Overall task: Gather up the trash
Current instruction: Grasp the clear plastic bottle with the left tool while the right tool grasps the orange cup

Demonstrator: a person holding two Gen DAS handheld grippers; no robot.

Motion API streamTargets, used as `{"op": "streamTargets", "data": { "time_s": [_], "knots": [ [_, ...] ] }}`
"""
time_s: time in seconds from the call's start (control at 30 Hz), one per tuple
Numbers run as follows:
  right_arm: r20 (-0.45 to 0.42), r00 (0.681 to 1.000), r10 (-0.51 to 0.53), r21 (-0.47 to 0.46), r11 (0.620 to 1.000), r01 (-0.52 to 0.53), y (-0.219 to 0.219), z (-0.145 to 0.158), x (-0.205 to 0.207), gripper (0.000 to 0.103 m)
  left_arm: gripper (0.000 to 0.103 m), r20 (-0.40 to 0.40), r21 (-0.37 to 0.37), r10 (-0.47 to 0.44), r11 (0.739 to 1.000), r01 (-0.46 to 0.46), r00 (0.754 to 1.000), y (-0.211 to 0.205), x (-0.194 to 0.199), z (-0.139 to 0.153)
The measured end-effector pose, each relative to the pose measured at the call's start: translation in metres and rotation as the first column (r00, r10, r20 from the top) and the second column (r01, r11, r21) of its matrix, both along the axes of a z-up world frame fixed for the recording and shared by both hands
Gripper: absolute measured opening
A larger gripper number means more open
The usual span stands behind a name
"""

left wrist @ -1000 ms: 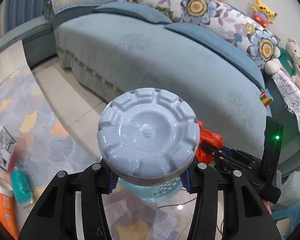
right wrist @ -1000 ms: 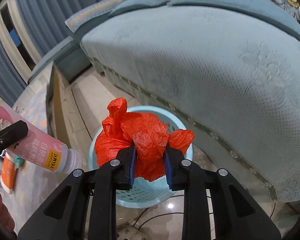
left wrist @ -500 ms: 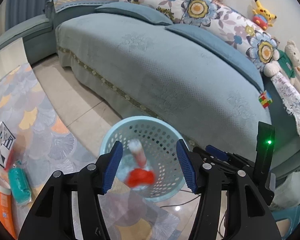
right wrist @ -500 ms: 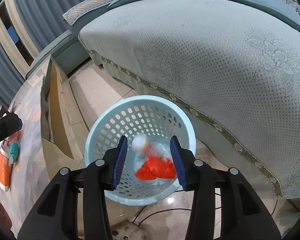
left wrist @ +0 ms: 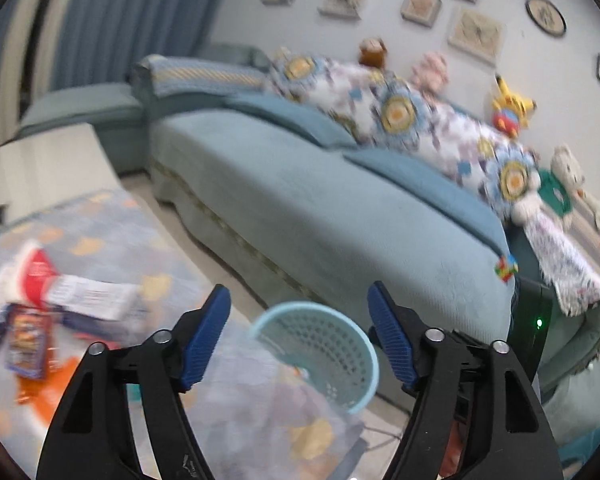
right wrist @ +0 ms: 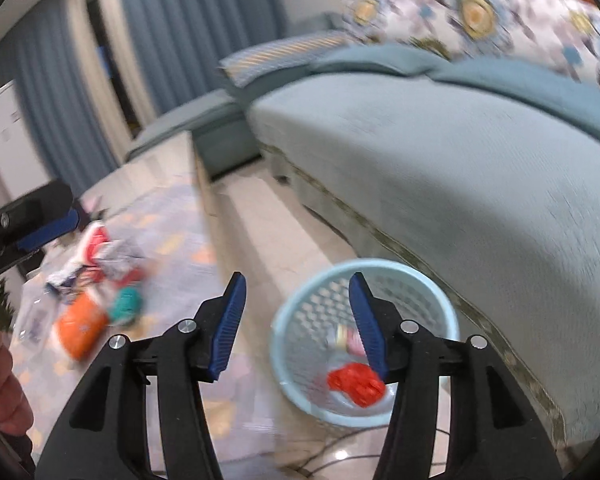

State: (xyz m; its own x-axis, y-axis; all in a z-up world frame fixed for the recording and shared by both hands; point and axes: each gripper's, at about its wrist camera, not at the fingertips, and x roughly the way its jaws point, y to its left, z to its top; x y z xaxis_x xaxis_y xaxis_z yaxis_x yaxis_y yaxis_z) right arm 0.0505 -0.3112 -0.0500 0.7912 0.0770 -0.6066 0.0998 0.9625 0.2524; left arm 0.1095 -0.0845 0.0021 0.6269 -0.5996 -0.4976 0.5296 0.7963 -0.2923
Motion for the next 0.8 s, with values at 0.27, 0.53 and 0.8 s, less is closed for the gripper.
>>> {"op": "streamTargets", "data": {
  "time_s": [0.27, 0.53, 0.8],
  "knots": [
    [-0.014, 0.974, 0.228, 0.01, 0.974, -0.228, 0.114, 0.009, 0.017, 0.052, 0.078, 0.031, 0.008, 0.287, 0.958, -0.288, 0.957, 0.145, -0.019, 0.006],
    [-0.147, 0.915, 0.375, 0.098, 0.926, -0.364, 0.198, -0.022, 0.05, 0.052, 0.078, -0.033, 0.127, 0.548, 0.832, -0.54, 0.836, 0.269, -0.012, -0.03],
    [-0.296, 0.866, 0.404, 0.216, 0.911, -0.351, 0.235, -0.06, 0.078, 0.057, 0.078, -0.153, 0.22, 0.607, 0.79, -0.572, 0.779, 0.327, 0.013, -0.084]
  ]
}}
